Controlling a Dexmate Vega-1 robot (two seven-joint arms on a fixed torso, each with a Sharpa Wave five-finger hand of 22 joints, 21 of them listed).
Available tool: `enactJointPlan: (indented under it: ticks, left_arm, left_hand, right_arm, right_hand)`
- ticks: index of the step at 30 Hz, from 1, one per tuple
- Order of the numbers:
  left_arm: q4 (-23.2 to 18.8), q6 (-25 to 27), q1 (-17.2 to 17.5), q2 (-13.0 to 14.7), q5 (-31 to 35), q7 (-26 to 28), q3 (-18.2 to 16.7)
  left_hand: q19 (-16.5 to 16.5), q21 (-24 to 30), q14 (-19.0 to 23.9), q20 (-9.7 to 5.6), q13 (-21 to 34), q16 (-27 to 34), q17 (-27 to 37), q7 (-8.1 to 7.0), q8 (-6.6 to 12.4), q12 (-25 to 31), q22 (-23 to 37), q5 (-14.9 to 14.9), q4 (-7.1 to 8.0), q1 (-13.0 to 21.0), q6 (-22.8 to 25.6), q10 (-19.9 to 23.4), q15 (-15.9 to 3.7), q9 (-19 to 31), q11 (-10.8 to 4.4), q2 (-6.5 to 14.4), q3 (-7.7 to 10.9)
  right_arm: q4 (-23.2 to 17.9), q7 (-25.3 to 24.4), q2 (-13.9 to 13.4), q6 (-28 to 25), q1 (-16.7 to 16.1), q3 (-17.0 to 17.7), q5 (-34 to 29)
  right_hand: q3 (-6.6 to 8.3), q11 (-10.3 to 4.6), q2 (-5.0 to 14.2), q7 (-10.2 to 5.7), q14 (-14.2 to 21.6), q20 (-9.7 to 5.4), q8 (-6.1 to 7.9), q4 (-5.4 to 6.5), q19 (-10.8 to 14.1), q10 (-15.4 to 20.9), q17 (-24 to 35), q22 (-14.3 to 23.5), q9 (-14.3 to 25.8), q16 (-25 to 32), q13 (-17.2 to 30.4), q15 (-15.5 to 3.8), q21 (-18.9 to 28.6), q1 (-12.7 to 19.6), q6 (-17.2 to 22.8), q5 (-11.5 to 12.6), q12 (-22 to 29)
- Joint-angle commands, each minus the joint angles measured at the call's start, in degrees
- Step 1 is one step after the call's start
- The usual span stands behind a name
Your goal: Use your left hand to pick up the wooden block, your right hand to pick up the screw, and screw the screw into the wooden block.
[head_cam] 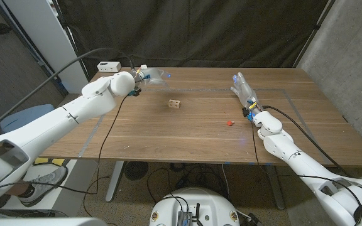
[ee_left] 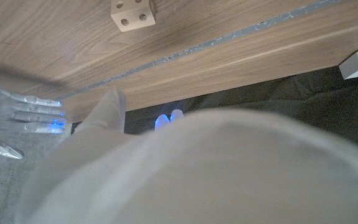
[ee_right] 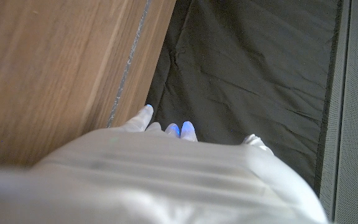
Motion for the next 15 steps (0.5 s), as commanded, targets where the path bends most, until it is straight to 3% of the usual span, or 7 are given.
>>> enactJointPlan:
  ticks: [1, 15]
  left_arm:
    - [-0.8, 1.8, -4.6, -1.7, 10.7, -9.0, 4.2]
    - [-1.3, 0.8, -7.0, -4.1, 24.0, -17.1, 8.0]
  left_hand:
    - [-1.2, -0.2, -1.0, 0.42, 0.2, -0.2, 0.1, -0.48, 0.24, 0.0, 0.2, -0.1, -0.01, 1.5, 0.0, 0.1, 0.13, 0.1, -0.61, -0.2, 0.44]
    - [-5.1, -0.3, -2.8, 2.22, 0.4, -0.2, 0.1, -0.68, 0.2, -0.2, 0.2, 0.1, 0.07, 5.3, -1.1, -0.7, 1.18, 0.3, -0.94, -1.7, 0.64]
  right_arm:
    - [-0.6, -0.9, -0.1, 0.5, -0.9, 0.4, 0.0]
    - [-2.2, -2.4, -0.2, 0.9, -2.5, 0.7, -0.2]
  right_hand:
    - [0.27, -0.55, -0.02, -0.06, -0.5, -0.22, 0.21, -0.09, 0.1, 0.0, 0.2, 0.1, 0.2, 0.4, 0.1, 0.13, 0.2, 0.4, -0.2, 0.2, 0.2]
    - [0.3, -0.53, -0.09, 0.02, -0.6, -0.09, 0.23, -0.18, 0.1, 0.0, 0.2, 0.1, 0.2, 0.5, 0.1, 0.33, 0.3, 0.4, -0.2, 0.2, 0.2]
